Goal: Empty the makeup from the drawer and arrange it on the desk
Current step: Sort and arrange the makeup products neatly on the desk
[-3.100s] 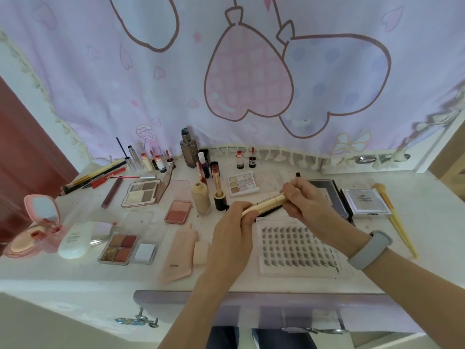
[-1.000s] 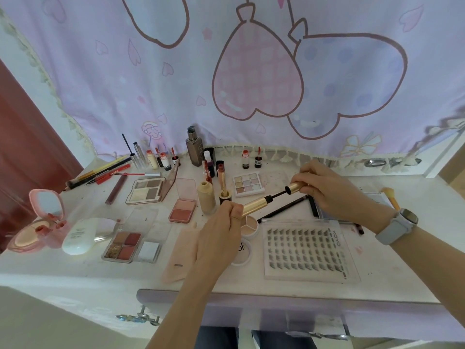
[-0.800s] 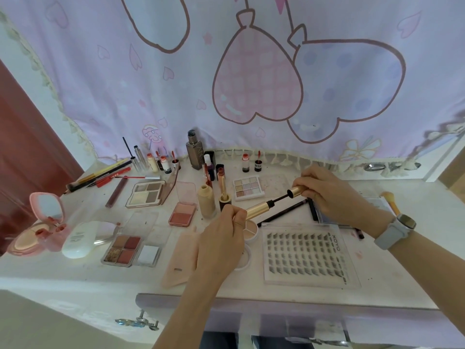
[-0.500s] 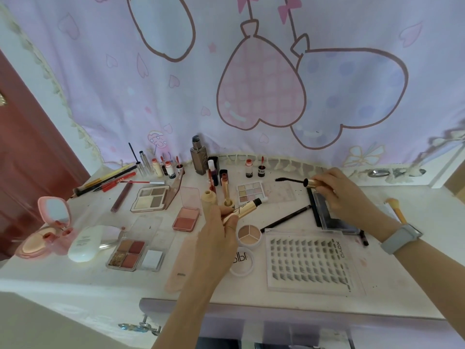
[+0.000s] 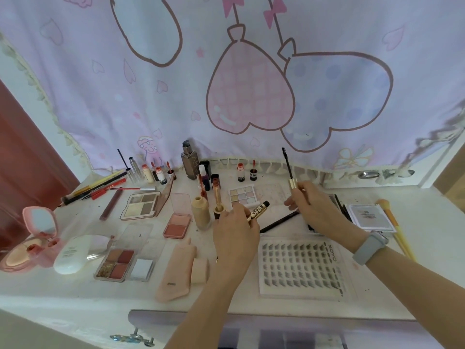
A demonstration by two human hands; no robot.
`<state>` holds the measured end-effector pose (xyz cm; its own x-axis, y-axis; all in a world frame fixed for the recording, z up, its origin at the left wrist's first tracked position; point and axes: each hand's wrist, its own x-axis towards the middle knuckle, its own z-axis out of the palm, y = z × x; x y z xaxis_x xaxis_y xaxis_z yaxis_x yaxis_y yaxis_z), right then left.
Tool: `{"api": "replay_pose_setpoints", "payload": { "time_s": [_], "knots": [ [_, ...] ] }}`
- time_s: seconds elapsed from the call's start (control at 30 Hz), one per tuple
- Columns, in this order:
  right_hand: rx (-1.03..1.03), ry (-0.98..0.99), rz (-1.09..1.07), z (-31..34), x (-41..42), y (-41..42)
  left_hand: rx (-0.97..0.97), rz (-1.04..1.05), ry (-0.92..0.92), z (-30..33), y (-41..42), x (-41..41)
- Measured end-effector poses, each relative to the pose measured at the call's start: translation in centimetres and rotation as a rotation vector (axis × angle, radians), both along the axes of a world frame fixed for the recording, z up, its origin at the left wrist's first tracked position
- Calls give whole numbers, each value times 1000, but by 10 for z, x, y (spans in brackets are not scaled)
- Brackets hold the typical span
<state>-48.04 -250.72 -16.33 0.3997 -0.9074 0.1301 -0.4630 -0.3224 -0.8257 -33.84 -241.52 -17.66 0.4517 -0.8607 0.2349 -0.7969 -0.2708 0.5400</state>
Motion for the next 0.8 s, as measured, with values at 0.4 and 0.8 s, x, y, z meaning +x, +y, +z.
{"api": "replay_pose_setpoints", "payload": {
  "time_s": [0.4,0.8],
  "knots": [
    [-237,438,77,-14,7,-4,164,-37,-133,-1,-21,3],
    [-400,654,57,-18,2,-9,150,-2,-192,0,-13,1]
  ]
}}
